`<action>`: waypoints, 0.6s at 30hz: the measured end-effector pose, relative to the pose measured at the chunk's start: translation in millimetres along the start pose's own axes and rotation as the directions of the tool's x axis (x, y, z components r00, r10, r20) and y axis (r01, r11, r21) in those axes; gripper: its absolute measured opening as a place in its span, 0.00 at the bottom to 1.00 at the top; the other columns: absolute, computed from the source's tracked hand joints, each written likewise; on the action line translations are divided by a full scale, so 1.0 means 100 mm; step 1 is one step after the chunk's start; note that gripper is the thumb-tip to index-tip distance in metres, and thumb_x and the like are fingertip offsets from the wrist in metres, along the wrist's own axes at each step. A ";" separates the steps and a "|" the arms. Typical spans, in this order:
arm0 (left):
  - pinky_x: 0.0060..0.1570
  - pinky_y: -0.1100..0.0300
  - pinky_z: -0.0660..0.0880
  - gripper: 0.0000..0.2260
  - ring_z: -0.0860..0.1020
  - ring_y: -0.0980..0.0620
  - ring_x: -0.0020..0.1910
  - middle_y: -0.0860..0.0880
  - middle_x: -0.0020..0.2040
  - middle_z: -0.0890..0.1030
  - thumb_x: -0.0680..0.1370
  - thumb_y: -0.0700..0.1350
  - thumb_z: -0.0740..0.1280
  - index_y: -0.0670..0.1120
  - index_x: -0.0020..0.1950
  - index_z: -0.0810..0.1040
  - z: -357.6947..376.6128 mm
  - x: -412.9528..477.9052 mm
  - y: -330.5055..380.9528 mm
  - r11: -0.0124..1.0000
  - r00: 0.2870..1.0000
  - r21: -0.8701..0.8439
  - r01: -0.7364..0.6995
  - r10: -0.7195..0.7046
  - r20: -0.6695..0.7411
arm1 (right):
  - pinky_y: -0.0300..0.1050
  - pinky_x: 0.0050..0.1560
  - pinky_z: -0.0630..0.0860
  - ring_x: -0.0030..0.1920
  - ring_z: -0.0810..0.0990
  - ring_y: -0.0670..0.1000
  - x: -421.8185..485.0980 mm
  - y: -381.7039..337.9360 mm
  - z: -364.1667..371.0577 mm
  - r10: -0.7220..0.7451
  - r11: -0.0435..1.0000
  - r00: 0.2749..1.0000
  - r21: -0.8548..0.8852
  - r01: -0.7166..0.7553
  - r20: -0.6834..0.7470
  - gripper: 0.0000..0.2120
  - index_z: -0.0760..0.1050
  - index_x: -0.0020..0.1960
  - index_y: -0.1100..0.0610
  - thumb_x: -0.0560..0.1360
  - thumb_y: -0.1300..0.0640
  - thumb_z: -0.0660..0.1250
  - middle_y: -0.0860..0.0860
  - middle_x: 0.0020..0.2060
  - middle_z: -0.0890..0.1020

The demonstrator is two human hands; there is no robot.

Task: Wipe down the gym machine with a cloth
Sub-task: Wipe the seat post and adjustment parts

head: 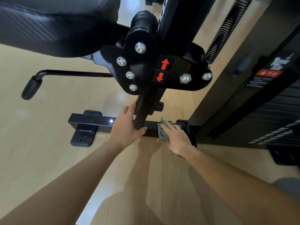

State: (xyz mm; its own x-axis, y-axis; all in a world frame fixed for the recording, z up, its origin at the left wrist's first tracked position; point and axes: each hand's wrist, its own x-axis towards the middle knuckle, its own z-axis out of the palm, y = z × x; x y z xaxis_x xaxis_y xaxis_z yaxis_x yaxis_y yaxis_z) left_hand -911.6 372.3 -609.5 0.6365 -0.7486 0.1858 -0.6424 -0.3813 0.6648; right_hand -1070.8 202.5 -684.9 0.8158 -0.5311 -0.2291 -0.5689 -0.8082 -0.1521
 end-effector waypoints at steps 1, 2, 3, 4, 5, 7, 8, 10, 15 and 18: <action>0.54 0.57 0.78 0.45 0.76 0.56 0.52 0.50 0.63 0.75 0.68 0.51 0.80 0.53 0.79 0.59 -0.01 0.00 -0.02 1.000 1.000 0.012 -0.009 0.009 0.015 | 0.52 0.77 0.61 0.78 0.58 0.55 -0.01 0.01 0.00 0.040 0.999 0.999 0.019 -0.039 -0.027 0.39 0.52 0.81 0.47 0.78 0.56 0.70 0.49 0.81 0.56; 0.54 0.56 0.78 0.46 0.77 0.55 0.53 0.50 0.63 0.75 0.68 0.51 0.80 0.54 0.80 0.58 -0.03 0.00 -0.03 1.000 0.999 0.018 -0.015 0.014 0.029 | 0.52 0.77 0.61 0.78 0.59 0.54 -0.02 0.00 0.01 0.073 0.996 0.996 0.050 -0.071 -0.057 0.38 0.53 0.81 0.48 0.78 0.56 0.70 0.50 0.81 0.57; 0.55 0.55 0.78 0.47 0.78 0.53 0.54 0.50 0.64 0.75 0.68 0.51 0.80 0.54 0.80 0.57 -0.04 0.00 -0.05 1.000 0.999 0.019 -0.019 0.018 0.040 | 0.51 0.77 0.62 0.78 0.60 0.54 -0.03 -0.03 0.02 0.103 0.991 0.990 0.100 -0.093 -0.093 0.38 0.55 0.80 0.50 0.77 0.57 0.71 0.51 0.80 0.58; 0.56 0.54 0.78 0.47 0.78 0.52 0.56 0.50 0.64 0.75 0.68 0.51 0.80 0.55 0.80 0.57 -0.04 0.00 -0.06 1.000 0.999 0.017 -0.022 0.021 0.046 | 0.51 0.77 0.63 0.77 0.62 0.54 -0.04 -0.10 0.05 0.126 0.982 0.984 0.159 -0.106 -0.123 0.36 0.57 0.79 0.50 0.76 0.58 0.72 0.51 0.80 0.59; 0.56 0.54 0.78 0.47 0.78 0.51 0.57 0.50 0.64 0.74 0.68 0.51 0.80 0.55 0.80 0.57 -0.04 0.00 -0.06 1.000 0.999 0.015 -0.025 0.024 0.049 | 0.51 0.76 0.64 0.77 0.63 0.54 -0.04 -0.17 0.08 0.132 0.973 0.980 0.206 -0.100 -0.150 0.35 0.60 0.78 0.50 0.76 0.58 0.72 0.50 0.79 0.60; 0.56 0.55 0.77 0.47 0.78 0.51 0.57 0.50 0.65 0.74 0.68 0.51 0.80 0.54 0.80 0.58 -0.05 0.00 -0.06 0.999 0.998 0.019 -0.036 0.035 0.044 | 0.51 0.76 0.64 0.77 0.62 0.54 -0.01 -0.33 0.15 0.082 0.975 0.985 0.215 -0.047 -0.154 0.32 0.63 0.76 0.50 0.75 0.58 0.72 0.50 0.79 0.60; 0.56 0.55 0.77 0.46 0.78 0.52 0.57 0.50 0.65 0.75 0.68 0.51 0.80 0.53 0.80 0.59 -0.05 0.00 -0.06 0.999 0.998 0.022 -0.044 0.043 0.036 | 0.53 0.78 0.61 0.78 0.59 0.55 0.03 -0.39 0.19 0.038 0.980 0.991 0.199 -0.012 -0.131 0.32 0.64 0.76 0.50 0.76 0.58 0.72 0.50 0.79 0.59; 0.56 0.54 0.78 0.45 0.77 0.54 0.55 0.50 0.65 0.75 0.68 0.51 0.80 0.51 0.80 0.60 -0.05 0.00 -0.06 0.998 0.998 0.015 -0.056 0.056 0.027 | 0.55 0.80 0.51 0.81 0.52 0.55 0.09 -0.42 0.22 -0.055 0.989 0.997 0.135 0.063 -0.063 0.34 0.61 0.79 0.50 0.76 0.57 0.70 0.50 0.81 0.56; 0.52 0.56 0.80 0.45 0.73 0.69 0.44 0.51 0.65 0.74 0.68 0.51 0.79 0.53 0.79 0.60 -0.04 -0.02 0.00 0.998 0.998 -0.030 -0.053 0.053 0.020 | 0.54 0.79 0.50 0.81 0.50 0.55 0.08 -0.16 0.22 -0.136 0.988 0.989 -0.077 0.132 -0.052 0.38 0.52 0.81 0.46 0.78 0.54 0.68 0.50 0.82 0.52; 0.53 0.55 0.79 0.45 0.75 0.62 0.46 0.51 0.65 0.74 0.68 0.51 0.79 0.55 0.79 0.58 -0.05 -0.03 0.00 0.999 0.998 -0.027 -0.046 0.047 0.033 | 0.55 0.80 0.52 0.80 0.52 0.56 0.01 -0.03 0.20 -0.028 0.996 0.995 -0.083 0.020 -0.092 0.37 0.51 0.82 0.46 0.79 0.54 0.67 0.49 0.81 0.54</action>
State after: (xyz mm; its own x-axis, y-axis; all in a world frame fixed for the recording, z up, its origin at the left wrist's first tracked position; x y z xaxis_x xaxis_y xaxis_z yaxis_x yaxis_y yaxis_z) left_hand -911.2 377.1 -606.3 0.5911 -0.7832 0.1926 -0.6592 -0.3315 0.6750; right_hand -1070.8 209.6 -703.7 0.8375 -0.5294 -0.1352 -0.5415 -0.8372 -0.0768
